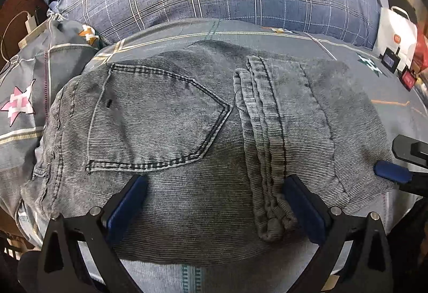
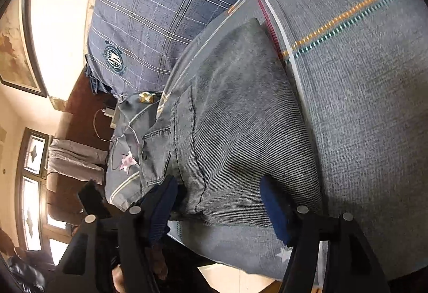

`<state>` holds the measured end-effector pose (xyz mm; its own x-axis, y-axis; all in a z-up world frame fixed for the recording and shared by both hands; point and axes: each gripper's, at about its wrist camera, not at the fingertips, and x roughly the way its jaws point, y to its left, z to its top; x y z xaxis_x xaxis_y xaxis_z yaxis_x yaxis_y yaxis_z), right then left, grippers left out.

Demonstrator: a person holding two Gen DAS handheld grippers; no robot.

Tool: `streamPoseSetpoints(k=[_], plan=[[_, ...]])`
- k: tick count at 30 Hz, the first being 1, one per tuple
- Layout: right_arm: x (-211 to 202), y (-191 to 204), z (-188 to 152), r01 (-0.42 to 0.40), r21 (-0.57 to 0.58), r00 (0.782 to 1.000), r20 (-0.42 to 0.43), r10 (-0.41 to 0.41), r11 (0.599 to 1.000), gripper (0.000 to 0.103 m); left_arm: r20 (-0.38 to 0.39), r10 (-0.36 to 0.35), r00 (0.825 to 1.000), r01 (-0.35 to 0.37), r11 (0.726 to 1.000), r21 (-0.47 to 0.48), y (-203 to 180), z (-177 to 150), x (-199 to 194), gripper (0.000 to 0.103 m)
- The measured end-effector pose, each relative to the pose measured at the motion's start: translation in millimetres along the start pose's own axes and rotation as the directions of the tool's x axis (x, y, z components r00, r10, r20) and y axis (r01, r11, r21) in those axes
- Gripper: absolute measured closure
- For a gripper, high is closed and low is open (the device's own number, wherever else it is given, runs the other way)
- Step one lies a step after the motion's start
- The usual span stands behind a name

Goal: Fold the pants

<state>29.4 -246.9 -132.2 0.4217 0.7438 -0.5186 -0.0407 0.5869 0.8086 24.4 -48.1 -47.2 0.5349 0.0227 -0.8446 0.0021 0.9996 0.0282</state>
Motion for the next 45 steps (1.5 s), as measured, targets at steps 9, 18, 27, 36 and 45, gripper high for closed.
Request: streamPoseSetpoints(k=[9, 18, 27, 36, 45], plan=[[-6, -4, -1, 0.016, -0.006, 0.999, 0.042, -0.016, 1.000, 0.030, 0.036, -0.014, 0.999, 0.013, 1.000, 0.024, -6, -6, 4, 0.000], [-3, 12, -3, 0.123, -0.069, 0.992, 0.035, -0.121, 0.990, 0.027, 0.031, -0.062, 0.998, 0.063, 0.998, -0.016, 10, -1, 0, 0.001], [-31, 48, 68, 0.145, -0.033, 0.979, 0.148, -0.138, 0.989, 0.027, 0.167, -0.033, 0.985, 0.062, 0.983, -0.174, 66, -1, -49, 0.001], [42, 109, 10, 0.098, -0.293, 0.992, -0.044, -0.116, 0.951, 0.027, 0.103, 0.004, 0.995, 0.031, 0.942, -0.334, 106, -30, -46, 0.001], [16, 96, -35, 0.203, -0.320, 0.979, 0.068, -0.191, 0.925, 0.027, 0.127, 0.023, 0.992, 0.021, 0.944, -0.330, 112, -29, -59, 0.001]])
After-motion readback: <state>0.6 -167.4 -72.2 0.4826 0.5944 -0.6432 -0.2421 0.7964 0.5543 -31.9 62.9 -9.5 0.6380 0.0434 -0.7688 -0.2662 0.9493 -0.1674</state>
